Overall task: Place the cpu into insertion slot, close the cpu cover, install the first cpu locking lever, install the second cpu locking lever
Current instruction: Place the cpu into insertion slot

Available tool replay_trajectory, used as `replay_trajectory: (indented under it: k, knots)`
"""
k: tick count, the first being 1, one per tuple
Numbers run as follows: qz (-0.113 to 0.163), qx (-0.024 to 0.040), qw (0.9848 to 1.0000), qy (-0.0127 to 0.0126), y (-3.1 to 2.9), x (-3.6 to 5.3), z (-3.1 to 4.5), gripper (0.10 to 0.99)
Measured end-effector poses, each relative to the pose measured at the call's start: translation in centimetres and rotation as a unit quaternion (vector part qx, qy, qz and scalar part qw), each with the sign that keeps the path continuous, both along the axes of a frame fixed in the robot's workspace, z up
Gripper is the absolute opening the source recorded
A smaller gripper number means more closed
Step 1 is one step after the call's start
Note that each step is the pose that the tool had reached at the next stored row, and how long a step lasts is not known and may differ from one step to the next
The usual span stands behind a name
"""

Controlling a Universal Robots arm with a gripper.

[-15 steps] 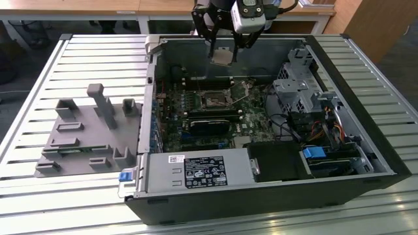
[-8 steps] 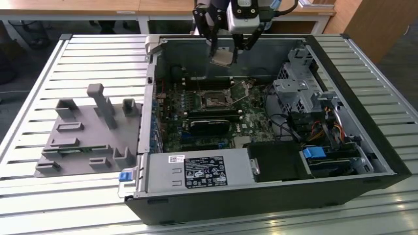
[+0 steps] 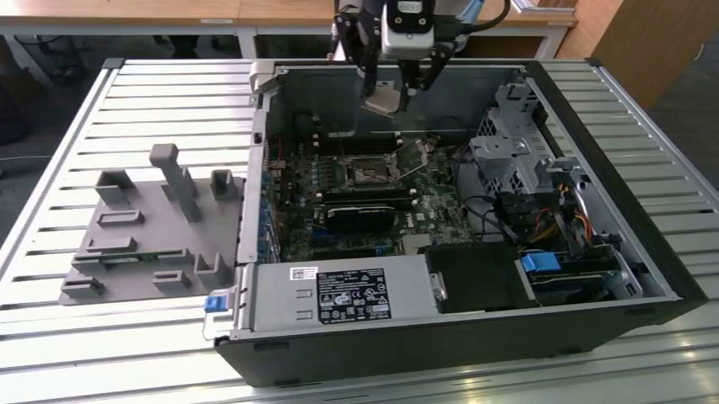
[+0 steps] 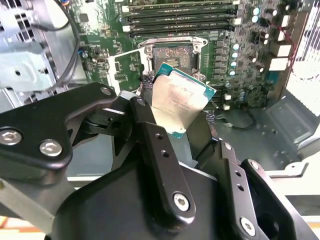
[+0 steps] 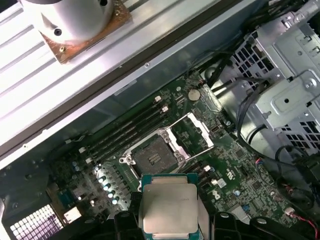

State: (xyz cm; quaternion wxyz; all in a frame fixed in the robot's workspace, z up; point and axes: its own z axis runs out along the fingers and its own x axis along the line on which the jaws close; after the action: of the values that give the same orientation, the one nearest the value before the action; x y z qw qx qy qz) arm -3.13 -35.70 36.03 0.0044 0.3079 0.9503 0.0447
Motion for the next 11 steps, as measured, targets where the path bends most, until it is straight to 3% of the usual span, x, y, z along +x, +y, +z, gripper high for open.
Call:
replay_trajectory:
  k: [5,11]
  knots:
    - [-0.04,0.0,0.9992,0.0,0.01,0.0,-0.11,0.525]
    - [-0.086,0.0,0.9963,0.0,0.03,0.0,-0.25,0.525]
